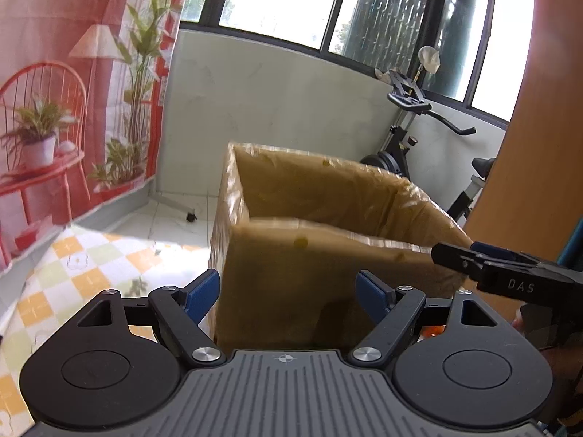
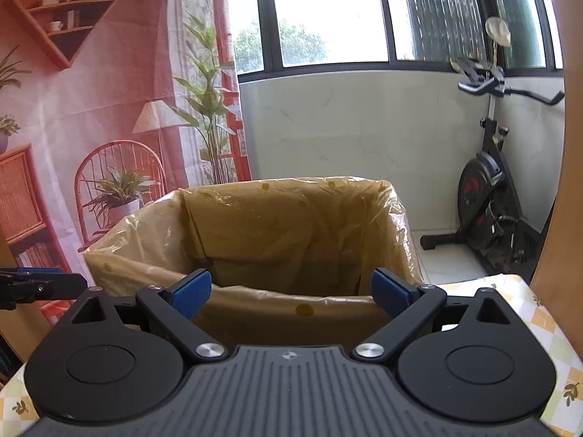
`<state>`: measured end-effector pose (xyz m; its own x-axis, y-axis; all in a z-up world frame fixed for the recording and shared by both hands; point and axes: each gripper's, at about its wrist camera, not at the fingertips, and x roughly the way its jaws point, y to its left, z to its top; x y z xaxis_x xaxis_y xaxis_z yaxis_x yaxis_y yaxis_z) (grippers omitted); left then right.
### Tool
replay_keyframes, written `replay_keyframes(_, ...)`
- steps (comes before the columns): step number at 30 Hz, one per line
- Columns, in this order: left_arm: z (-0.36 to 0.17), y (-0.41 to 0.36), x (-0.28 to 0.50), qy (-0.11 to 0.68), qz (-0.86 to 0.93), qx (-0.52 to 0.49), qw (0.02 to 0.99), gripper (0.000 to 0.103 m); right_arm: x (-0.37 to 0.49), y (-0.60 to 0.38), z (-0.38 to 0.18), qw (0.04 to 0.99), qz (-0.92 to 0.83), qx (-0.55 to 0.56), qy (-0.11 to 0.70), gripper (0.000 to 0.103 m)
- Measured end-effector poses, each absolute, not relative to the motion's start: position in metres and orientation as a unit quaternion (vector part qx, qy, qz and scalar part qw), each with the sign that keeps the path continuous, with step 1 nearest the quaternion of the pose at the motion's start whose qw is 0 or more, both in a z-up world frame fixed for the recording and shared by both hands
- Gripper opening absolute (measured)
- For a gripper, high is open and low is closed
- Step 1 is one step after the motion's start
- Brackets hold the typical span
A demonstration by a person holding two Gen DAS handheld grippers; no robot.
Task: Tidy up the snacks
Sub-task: 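Lower the left tool onto the green bag while the right tool grasps the pale green bag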
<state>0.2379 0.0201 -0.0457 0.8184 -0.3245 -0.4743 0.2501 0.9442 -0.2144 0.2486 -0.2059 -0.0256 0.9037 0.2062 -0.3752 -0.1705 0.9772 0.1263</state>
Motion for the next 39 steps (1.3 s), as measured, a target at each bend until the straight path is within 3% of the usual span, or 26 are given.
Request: replay_keyframes(39,-0.143,0.071,0.180,0.402,-0.156,-0.125,0.893,0.080,0.182,-0.123,-0.112,0.882,0.197,0.056,0.424,0.096)
